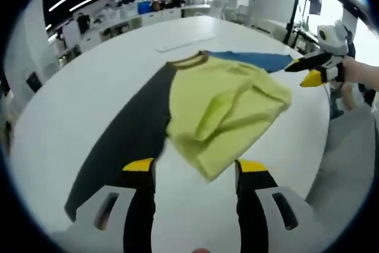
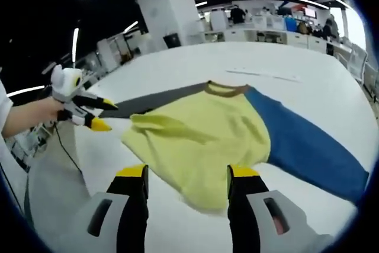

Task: Fold the garment on the visible template until the final outline fits inside the template.

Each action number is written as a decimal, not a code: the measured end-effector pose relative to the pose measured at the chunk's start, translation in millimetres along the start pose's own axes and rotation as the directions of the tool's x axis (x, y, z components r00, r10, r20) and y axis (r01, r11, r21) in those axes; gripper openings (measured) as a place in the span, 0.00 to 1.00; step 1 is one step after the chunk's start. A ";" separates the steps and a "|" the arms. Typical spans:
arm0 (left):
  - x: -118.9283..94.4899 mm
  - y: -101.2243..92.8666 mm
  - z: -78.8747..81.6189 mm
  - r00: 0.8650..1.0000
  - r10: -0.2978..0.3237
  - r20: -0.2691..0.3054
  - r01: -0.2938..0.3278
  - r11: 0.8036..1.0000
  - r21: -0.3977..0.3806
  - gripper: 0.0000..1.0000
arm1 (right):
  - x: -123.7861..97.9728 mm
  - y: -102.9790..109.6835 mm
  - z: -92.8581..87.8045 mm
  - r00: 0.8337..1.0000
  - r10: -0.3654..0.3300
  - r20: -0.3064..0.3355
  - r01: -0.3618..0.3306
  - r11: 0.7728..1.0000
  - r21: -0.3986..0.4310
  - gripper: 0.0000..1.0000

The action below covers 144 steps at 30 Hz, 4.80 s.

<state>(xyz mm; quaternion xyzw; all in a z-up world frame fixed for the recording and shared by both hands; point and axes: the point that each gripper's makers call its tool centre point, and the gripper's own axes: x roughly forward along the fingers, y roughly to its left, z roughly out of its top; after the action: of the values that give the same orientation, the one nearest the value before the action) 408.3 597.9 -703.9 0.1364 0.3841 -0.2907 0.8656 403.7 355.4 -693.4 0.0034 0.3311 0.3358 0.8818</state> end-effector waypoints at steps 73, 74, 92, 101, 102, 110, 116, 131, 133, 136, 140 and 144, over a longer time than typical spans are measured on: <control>73.6 16.4 25.9 0.999 -0.033 0.020 0.029 0.988 0.153 0.01 | 76.7 -39.2 -15.9 0.957 -0.236 -0.167 0.203 0.960 -0.195 0.04; 72.6 16.3 26.8 0.999 -0.034 0.023 0.030 0.988 0.151 0.01 | 75.4 -39.1 -14.7 0.958 -0.235 -0.165 0.202 0.960 -0.193 0.04; 28.2 27.6 77.7 0.984 0.009 0.176 -0.023 0.997 0.074 0.00 | -0.2 -72.2 44.8 0.968 -0.248 0.035 0.248 0.969 0.006 0.03; -4.6 49.8 110.6 0.961 0.085 0.265 -0.098 0.994 0.037 0.00 | -36.8 -91.9 78.4 0.950 -0.286 0.122 0.285 0.958 0.026 0.03; -7.4 51.4 113.5 0.958 0.091 0.271 -0.104 0.994 0.033 0.00 | -38.8 -92.2 82.2 0.949 -0.287 0.130 0.286 0.958 0.024 0.03; -32.9 61.9 144.2 0.933 0.134 0.335 -0.157 0.987 0.043 0.00 | -50.8 -92.6 107.5 0.942 -0.280 0.185 0.286 0.958 -0.004 0.03; -51.2 68.6 167.5 0.910 0.157 0.384 -0.190 0.981 0.048 0.00 | -69.5 -104.2 132.8 0.926 -0.289 0.241 0.304 0.952 -0.027 0.03; -83.9 72.0 197.1 0.875 0.177 0.450 -0.225 0.973 0.055 0.00 | -101.3 -101.4 173.4 0.910 -0.220 0.350 0.276 0.954 -0.118 0.03; -88.2 71.2 198.1 0.873 0.177 0.455 -0.227 0.972 0.056 0.00 | -103.3 -97.7 173.8 0.912 -0.212 0.351 0.271 0.954 -0.129 0.03; -92.3 68.6 196.1 0.875 0.173 0.453 -0.225 0.972 0.062 0.00 | -106.4 -91.2 172.4 0.917 -0.190 0.352 0.255 0.956 -0.147 0.03; -96.5 65.9 190.2 0.880 0.170 0.443 -0.223 0.972 0.069 0.00 | -110.1 -80.1 168.4 0.925 -0.151 0.350 0.222 0.959 -0.174 0.03; -101.5 58.7 176.6 0.890 0.164 0.426 -0.213 0.975 0.070 0.00 | -112.6 -69.9 157.5 0.937 -0.109 0.332 0.184 0.962 -0.203 0.03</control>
<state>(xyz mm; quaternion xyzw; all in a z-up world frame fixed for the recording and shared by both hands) 493.0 603.8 -509.7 0.1571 0.1575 -0.2492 0.9426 474.8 268.5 -520.9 -0.0702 0.1431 0.2999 0.9406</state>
